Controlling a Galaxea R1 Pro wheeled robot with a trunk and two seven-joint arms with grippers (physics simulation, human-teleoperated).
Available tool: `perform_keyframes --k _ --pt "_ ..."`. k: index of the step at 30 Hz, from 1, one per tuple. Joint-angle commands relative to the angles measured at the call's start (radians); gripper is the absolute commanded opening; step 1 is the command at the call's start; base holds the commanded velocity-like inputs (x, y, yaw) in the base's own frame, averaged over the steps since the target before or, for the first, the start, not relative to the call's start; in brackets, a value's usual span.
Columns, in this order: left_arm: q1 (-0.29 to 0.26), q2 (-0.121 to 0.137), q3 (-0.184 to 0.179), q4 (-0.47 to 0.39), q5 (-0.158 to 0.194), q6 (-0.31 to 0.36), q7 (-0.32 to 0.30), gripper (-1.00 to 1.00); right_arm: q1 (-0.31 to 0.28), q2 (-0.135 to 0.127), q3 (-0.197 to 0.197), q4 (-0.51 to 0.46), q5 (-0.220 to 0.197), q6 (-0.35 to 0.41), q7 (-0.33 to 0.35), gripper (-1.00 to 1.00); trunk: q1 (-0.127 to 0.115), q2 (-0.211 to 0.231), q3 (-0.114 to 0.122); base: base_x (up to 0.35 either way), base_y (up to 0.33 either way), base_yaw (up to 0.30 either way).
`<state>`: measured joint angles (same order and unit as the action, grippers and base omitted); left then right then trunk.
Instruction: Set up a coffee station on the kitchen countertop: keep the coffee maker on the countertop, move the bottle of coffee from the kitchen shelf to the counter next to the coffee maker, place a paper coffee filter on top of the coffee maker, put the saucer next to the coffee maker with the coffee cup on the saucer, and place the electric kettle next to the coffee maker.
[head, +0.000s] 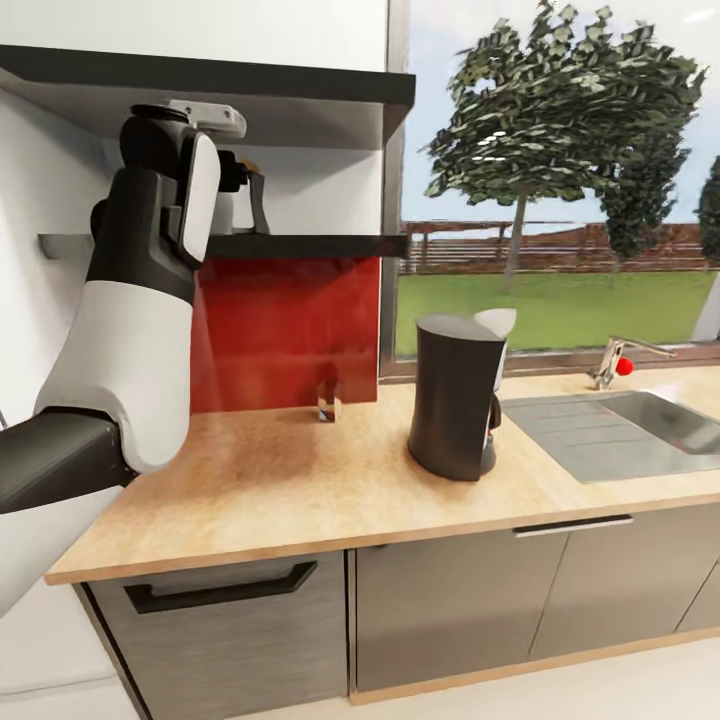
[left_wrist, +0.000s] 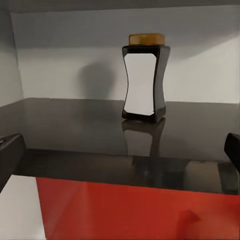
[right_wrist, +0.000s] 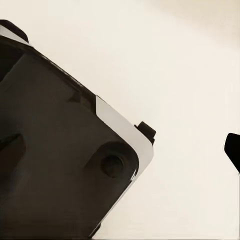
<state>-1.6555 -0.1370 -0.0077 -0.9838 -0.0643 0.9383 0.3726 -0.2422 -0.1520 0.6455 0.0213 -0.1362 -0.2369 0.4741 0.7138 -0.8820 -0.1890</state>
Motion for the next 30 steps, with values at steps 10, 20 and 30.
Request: perform_keyframes --k 10,20,30 --pt "-0.001 -0.001 0.009 -0.004 -0.006 0.006 -0.002 1.00 0.003 0.005 0.006 0.009 0.075 -0.007 0.003 1.00 0.001 -0.001 -0.001 0.121 -0.026 0.000" --pt "-0.001 -0.001 0.022 -0.005 -0.006 0.007 -0.003 1.00 0.003 0.005 0.006 0.009 0.079 -0.007 0.003 1.00 0.001 -0.001 -0.001 0.202 -0.137 0.000" --pt "-0.001 -0.001 0.027 -0.005 -0.006 0.006 -0.003 1.00 0.003 0.005 0.006 0.009 0.078 -0.008 0.003 1.00 0.001 -0.001 -0.001 0.112 -0.018 0.000"
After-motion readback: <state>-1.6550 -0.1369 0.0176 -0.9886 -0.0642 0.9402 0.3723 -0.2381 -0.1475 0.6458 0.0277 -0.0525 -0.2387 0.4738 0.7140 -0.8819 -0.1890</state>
